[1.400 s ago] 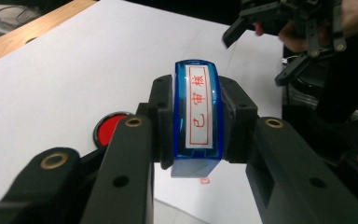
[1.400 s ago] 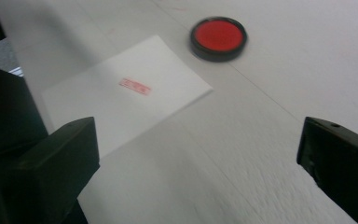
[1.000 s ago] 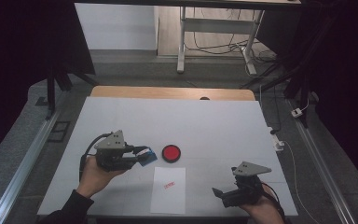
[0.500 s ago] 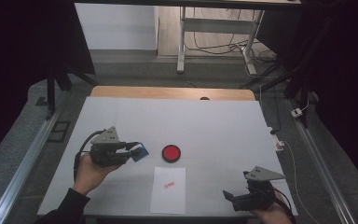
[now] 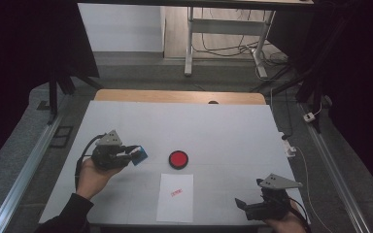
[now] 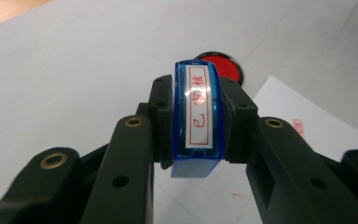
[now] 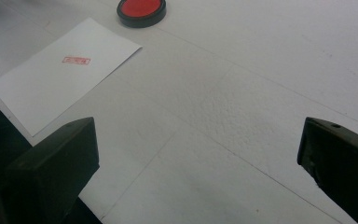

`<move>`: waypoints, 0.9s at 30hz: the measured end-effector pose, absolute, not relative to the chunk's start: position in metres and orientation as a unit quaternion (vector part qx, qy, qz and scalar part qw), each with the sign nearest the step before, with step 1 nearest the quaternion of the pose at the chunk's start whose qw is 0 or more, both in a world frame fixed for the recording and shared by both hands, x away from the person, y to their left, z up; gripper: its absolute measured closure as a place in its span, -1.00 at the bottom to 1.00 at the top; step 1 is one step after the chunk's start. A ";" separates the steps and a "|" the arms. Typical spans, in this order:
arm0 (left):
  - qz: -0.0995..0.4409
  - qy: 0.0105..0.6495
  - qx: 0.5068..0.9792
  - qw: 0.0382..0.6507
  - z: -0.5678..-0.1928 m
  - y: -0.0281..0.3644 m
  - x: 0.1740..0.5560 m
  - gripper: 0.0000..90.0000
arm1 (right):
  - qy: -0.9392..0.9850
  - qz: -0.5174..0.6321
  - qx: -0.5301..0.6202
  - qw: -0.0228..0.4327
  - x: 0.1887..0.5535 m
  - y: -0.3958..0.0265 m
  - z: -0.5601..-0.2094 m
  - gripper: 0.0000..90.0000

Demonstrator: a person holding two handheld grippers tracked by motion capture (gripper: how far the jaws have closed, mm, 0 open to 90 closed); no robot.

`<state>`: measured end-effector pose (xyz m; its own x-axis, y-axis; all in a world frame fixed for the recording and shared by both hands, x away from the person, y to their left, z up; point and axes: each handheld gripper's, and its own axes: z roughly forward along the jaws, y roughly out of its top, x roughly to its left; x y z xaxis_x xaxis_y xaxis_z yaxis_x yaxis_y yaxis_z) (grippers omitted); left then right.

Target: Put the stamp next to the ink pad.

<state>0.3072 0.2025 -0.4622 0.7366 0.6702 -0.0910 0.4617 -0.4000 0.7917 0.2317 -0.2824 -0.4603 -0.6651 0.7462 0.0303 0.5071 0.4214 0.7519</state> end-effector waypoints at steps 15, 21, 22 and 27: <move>0.131 0.364 0.832 0.397 -0.485 0.205 0.319 0.53 | 0.833 0.376 0.374 0.156 0.232 -0.281 -0.461 -1.00; 0.124 0.373 0.834 0.386 -0.495 0.207 0.326 0.53 | 0.834 0.376 0.374 0.154 0.232 -0.280 -0.461 -1.00; 0.122 0.374 0.834 0.387 -0.497 0.207 0.326 0.53 | 0.835 0.375 0.373 0.154 0.232 -0.280 -0.461 -1.00; 0.128 0.366 0.839 0.381 -0.502 0.207 0.328 0.53 | 0.836 0.374 0.372 0.152 0.232 -0.280 -0.461 -1.00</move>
<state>0.3275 0.2068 -0.5016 0.6987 0.7126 -0.0639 0.5174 -0.4415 0.7331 0.2322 -0.2796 -0.4615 -0.6777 0.7349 0.0239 0.5076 0.4441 0.7383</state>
